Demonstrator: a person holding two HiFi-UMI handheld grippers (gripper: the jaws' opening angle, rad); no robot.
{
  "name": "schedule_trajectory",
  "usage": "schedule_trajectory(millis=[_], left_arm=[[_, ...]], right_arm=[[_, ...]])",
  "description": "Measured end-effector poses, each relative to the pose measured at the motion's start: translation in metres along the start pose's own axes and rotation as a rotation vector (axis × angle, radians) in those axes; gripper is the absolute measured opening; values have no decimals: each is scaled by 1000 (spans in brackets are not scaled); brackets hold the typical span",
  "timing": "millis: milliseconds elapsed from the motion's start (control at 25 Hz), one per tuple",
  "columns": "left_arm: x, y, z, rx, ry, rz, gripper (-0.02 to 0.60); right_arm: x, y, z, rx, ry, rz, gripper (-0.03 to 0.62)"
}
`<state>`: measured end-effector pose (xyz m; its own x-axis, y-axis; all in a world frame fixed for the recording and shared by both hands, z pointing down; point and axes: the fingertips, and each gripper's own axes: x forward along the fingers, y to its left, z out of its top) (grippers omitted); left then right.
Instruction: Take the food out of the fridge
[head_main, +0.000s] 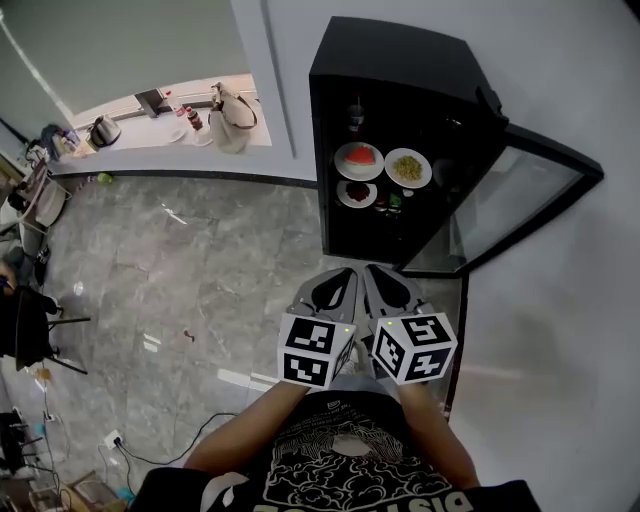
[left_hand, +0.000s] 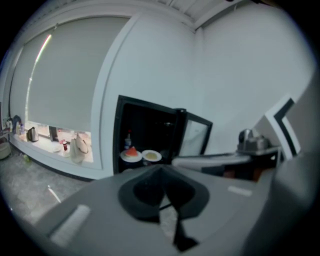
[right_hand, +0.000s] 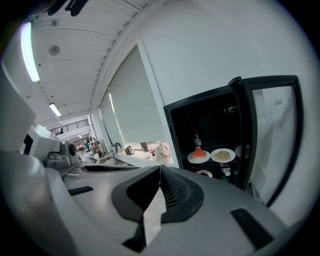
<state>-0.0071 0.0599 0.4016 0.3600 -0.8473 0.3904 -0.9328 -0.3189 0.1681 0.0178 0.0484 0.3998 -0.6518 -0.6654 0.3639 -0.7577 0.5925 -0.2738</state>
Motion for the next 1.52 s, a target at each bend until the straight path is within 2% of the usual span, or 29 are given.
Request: schedule_trajectory(millis=[360,800,1240,1400,1520], left_arm=[[66,18,20,-3,5,51,-2],[92,33,28,15,-8,78,0],[139,75,38,12,-48,20,0],[163,94,39,23,-37,-14,0],[180,106,41,39,-15,-51,0]], right_arm=[[44,-52,22,47,-7,43,2],[72,-71,28,144,-39,91,2],[137,-98,21,370,-93,96,3],[164,-113,15,450,-118,71,3],[185,-129,14,556,-159,54,3]])
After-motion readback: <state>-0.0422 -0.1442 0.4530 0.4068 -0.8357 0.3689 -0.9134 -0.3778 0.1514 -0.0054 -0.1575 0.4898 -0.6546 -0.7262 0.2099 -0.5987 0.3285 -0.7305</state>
